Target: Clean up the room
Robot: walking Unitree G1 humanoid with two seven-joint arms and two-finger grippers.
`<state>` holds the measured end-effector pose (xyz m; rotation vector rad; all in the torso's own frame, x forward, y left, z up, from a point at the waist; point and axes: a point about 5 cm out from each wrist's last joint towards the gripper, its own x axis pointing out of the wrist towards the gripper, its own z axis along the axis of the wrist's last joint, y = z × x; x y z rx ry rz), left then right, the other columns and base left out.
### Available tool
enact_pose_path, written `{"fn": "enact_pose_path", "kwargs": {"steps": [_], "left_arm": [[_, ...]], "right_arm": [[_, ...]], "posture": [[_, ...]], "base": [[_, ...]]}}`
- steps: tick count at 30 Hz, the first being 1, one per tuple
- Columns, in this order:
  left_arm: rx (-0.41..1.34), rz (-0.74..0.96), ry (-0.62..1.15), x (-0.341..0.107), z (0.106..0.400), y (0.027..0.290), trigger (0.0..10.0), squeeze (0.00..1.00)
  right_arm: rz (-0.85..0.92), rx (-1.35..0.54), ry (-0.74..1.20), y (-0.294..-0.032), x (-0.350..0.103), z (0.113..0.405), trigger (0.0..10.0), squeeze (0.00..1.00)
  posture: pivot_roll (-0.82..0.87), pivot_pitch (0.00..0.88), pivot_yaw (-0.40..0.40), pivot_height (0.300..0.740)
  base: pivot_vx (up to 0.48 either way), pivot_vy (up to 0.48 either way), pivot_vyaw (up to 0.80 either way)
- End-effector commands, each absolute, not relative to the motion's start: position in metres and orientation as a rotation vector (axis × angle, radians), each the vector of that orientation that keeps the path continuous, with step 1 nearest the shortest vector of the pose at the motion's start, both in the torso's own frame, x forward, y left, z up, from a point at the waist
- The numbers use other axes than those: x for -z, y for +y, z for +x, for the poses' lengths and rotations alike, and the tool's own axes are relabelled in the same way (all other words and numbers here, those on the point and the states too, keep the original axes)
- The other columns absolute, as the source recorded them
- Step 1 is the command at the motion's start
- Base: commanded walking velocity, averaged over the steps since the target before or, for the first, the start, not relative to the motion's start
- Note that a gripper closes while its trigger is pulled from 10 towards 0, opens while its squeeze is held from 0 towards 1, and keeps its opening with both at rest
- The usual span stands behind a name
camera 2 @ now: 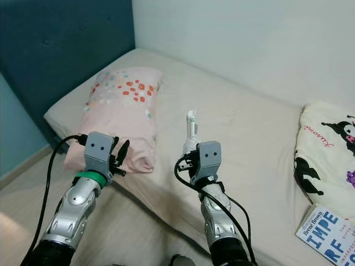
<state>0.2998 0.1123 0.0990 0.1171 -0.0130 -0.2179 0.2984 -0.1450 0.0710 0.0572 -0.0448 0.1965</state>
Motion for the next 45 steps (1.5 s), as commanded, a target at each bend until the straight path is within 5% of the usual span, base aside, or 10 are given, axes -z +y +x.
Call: {"fn": "enact_pose_path", "kwargs": {"steps": [1, 23, 45], "left_arm": [[0.218, 0.109, 0.016, -0.0925, 0.297, 0.1129, 10.0, 0.0], [0.22, 0.116, 0.014, -0.0928, 0.2985, 0.113, 10.0, 0.0], [0.219, 0.142, 0.024, -0.0922, 0.3006, 0.1128, 10.0, 0.0]], "right_arm": [[0.069, -0.191, -0.028, -0.1458, -0.0697, 0.299, 10.0, 0.0], [0.116, -0.185, -0.015, -0.1466, -0.0699, 0.3009, 10.0, 0.0], [0.076, -0.2, -0.014, -0.1447, -0.0701, 0.3027, 10.0, 0.0]], "posture": [[-0.02, 0.0, -0.026, 0.74], [-0.02, 0.0, -0.022, 0.74], [-0.02, 0.0, -0.022, 0.74]], "base": [[-0.315, 0.0, 0.78], [-0.306, 0.0, 0.0], [-0.069, 0.0, 0.75]]}}
